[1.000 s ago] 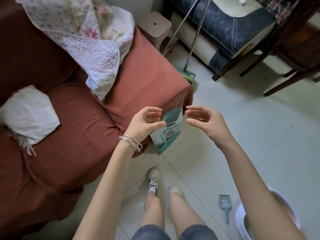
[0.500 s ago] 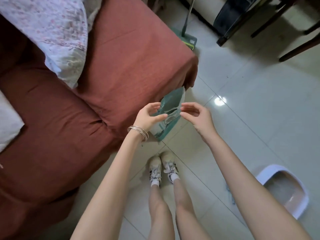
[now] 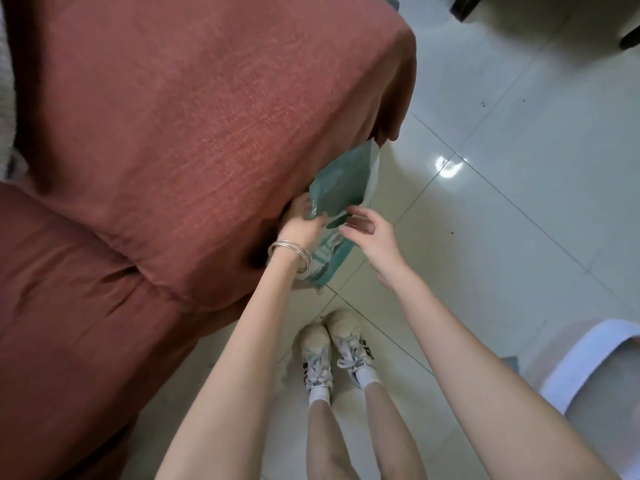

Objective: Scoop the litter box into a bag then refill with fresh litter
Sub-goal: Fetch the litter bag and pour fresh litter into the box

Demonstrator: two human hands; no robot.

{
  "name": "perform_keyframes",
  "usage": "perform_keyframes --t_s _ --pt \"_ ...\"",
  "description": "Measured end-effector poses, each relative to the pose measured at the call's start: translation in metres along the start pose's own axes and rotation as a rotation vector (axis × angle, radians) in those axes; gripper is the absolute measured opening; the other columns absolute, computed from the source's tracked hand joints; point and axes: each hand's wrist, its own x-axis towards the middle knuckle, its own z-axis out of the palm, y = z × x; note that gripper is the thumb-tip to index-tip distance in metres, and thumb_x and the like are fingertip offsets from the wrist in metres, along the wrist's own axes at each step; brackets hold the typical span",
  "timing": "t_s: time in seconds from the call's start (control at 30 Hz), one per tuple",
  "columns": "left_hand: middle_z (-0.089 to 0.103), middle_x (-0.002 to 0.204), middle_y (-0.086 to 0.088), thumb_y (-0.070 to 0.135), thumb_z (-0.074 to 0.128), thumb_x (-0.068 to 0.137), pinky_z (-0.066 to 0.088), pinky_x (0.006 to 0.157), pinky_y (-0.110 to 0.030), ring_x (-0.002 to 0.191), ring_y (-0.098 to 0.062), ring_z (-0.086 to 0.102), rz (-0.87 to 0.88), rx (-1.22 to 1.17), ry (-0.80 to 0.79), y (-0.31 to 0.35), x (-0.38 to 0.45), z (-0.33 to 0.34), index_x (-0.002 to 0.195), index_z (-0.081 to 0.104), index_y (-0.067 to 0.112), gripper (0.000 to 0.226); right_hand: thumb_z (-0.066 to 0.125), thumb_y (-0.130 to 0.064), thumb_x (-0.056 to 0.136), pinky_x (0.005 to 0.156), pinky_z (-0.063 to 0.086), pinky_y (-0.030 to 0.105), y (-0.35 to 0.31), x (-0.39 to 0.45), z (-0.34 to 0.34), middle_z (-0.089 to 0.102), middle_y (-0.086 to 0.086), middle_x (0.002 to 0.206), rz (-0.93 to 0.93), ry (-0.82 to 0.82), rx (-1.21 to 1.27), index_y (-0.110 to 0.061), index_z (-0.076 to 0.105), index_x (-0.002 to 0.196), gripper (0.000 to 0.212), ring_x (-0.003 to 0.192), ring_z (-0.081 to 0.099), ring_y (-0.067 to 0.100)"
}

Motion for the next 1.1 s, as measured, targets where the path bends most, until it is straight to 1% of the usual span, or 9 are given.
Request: perform_keyframes --t_s 0.13,0.23,0.33,0.4,0.5,0.6,0.8,0.93,1.1 --pt "0.056 0.126 -0.012 0.005 0.058 0.084 0.042 0.095 -0.027 0.113 -0.024 0.056 -0.051 0.091 0.071 -0.006 0.018 0.011 0.129 0.045 0.007 0.047 0.067 -0.009 0.082 0.092 0.05 0.03 0.011 0.02 0.013 0.063 0.012 0.117 0.043 -0.005 0.072 -0.017 0.057 0.116 0.037 0.109 0.059 0.023" --pt "0.054 0.127 -0.01 0.008 0.057 0.082 0.042 0.099 -0.033 0.111 -0.027 0.057 0.005 0.294 0.163 -0.011 0.02 0.019 0.127 0.051 0.013 0.046 0.065 -0.009 0.083 0.095 0.048 0.031 0.012 0.028 0.021 0.064 0.006 0.111 0.078 0.05 0.103 -0.012 0.058 0.117 0.034 0.107 0.059 0.021" --pt "0.048 0.131 -0.011 0.014 0.058 0.081 0.036 0.099 -0.027 0.114 -0.028 0.053 0.005 0.399 0.195 -0.008 0.017 0.025 0.125 0.054 0.016 0.044 0.067 -0.014 0.083 0.094 0.049 0.036 0.011 0.029 0.022 0.064 0.002 0.099 0.096 0.179 0.115 -0.017 0.063 0.102 0.02 0.099 0.061 0.021" --pt "0.057 0.125 -0.008 0.019 0.062 0.08 0.036 0.092 -0.023 0.115 -0.024 0.053 0.017 0.412 0.16 -0.002 0.015 0.028 0.119 0.059 0.018 0.039 0.067 -0.015 0.081 0.092 0.051 0.04 0.011 0.027 0.018 0.064 0.004 0.094 0.092 0.239 0.116 -0.023 0.06 0.088 0.013 0.094 0.062 0.023" --pt "0.069 0.106 -0.001 0.035 0.061 0.077 0.036 0.078 -0.019 0.104 -0.021 0.059 0.066 0.454 0.079 0.004 0.012 0.034 0.107 0.064 0.022 0.032 0.065 -0.011 0.08 0.087 0.052 0.046 0.012 0.022 0.007 0.061 -0.002 0.084 0.064 0.284 0.084 -0.029 0.054 0.079 0.021 0.086 0.061 0.022" --pt "0.067 0.109 0.0 0.032 0.059 0.074 0.039 0.092 -0.028 0.11 -0.025 0.052 0.077 0.49 0.129 0.004 0.012 0.039 0.108 0.061 0.022 0.036 0.062 -0.002 0.08 0.082 0.053 0.048 0.012 0.015 -0.008 0.062 0.001 0.084 0.047 0.325 0.037 -0.035 0.048 0.085 0.036 0.085 0.063 0.028" --pt "0.069 0.099 0.002 0.012 0.057 0.078 0.038 0.091 -0.032 0.098 -0.024 0.061 0.131 0.675 0.24 0.004 0.016 0.05 0.092 0.064 0.022 0.019 0.062 0.003 0.079 0.076 0.052 0.036 0.023 0.001 -0.03 0.064 -0.003 0.078 0.079 0.363 0.071 -0.024 0.035 0.106 0.047 0.079 0.065 0.027" --pt "0.071 0.092 0.001 0.018 0.061 0.08 0.052 0.077 -0.034 0.087 -0.023 0.065 0.113 0.584 0.175 0.021 0.001 0.065 0.09 0.065 0.024 0.013 0.067 0.0 0.079 0.064 0.047 0.011 0.024 -0.011 -0.046 0.061 -0.003 0.082 0.161 0.45 0.122 -0.015 0.043 0.101 0.035 0.07 0.059 0.008" --pt "0.07 0.089 0.002 0.021 0.063 0.08 0.051 0.077 -0.031 0.085 -0.02 0.065 0.149 0.548 0.144 0.051 -0.038 0.083 0.089 0.067 0.021 0.009 0.071 -0.003 0.077 0.06 0.045 0.007 0.007 -0.039 -0.064 0.062 -0.01 0.076 0.177 0.557 0.213 -0.015 0.052 0.094 0.028 0.067 0.059 0.0"
